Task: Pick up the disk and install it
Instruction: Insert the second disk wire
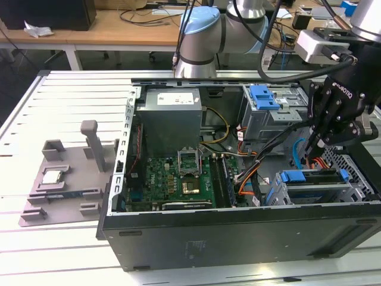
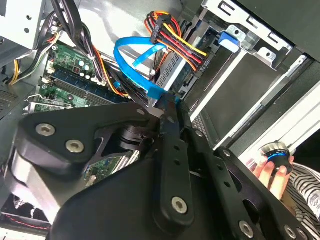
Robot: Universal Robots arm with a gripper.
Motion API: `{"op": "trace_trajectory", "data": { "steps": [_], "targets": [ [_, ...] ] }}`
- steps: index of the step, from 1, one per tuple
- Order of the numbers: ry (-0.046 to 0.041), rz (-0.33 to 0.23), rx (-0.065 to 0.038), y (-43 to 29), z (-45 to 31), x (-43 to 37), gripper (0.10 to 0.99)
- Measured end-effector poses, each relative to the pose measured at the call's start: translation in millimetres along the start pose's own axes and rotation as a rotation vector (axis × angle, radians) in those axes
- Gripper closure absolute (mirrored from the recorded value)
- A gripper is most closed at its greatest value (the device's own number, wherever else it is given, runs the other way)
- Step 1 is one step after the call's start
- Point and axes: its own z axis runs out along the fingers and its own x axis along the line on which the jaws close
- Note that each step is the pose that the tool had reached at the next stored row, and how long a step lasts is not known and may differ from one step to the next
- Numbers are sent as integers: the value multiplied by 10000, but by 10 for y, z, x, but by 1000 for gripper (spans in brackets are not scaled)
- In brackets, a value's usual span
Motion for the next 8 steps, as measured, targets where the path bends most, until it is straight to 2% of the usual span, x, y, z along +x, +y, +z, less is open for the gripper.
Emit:
{"op": "trace_trajectory", "data": {
  "steps": [3, 5, 8],
  "targets": [
    [12, 0, 0, -1, 7, 35, 929],
    [92, 5, 2, -3, 24, 91, 929],
    [187, -64, 6, -11, 55, 110, 929]
  ]
}}
